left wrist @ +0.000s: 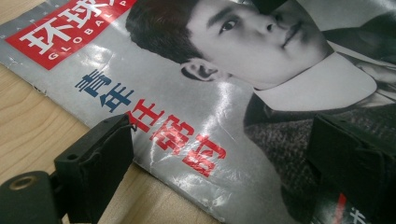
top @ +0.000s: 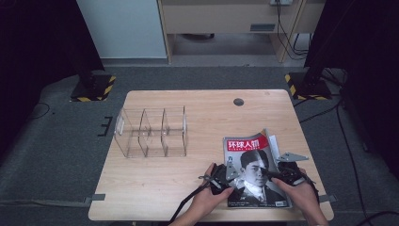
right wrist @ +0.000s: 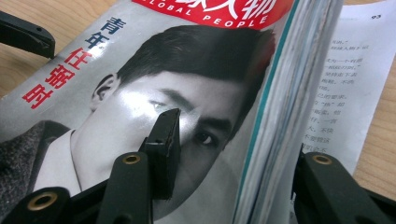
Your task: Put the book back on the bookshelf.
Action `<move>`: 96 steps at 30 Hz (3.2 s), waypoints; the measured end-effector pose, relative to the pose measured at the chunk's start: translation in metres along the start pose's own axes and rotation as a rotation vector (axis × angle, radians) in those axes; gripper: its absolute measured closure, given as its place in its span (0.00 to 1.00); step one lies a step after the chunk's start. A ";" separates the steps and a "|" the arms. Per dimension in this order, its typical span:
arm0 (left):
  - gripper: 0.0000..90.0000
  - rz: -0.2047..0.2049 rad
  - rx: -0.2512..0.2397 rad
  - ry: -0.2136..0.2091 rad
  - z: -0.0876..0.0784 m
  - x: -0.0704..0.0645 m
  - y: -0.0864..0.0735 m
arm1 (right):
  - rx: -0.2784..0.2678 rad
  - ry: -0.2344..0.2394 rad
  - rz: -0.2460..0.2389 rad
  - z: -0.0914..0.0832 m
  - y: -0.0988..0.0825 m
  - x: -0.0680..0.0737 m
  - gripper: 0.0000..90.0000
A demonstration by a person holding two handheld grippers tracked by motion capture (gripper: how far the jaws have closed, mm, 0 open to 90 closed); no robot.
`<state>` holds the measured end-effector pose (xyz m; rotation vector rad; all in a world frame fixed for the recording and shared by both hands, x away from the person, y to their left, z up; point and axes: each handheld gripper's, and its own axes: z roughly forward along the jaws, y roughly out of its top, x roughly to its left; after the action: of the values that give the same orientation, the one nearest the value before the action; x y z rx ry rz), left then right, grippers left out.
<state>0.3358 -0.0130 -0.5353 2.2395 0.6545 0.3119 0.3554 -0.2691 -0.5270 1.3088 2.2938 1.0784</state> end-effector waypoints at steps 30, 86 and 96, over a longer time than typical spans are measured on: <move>0.06 0.006 0.004 -0.034 0.001 0.004 0.001 | -0.026 -0.021 0.014 -0.006 0.005 0.003 0.93; 0.29 -0.145 -0.030 -0.020 0.000 0.041 0.000 | -0.081 0.155 0.058 -0.007 0.001 0.011 0.89; 0.30 -0.150 -0.013 0.005 0.000 0.040 0.002 | -0.039 -0.007 0.034 -0.003 -0.002 0.006 0.42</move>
<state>0.3697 0.0074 -0.5333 2.1640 0.8162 0.2456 0.3493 -0.2662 -0.5260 1.3385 2.2417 1.1222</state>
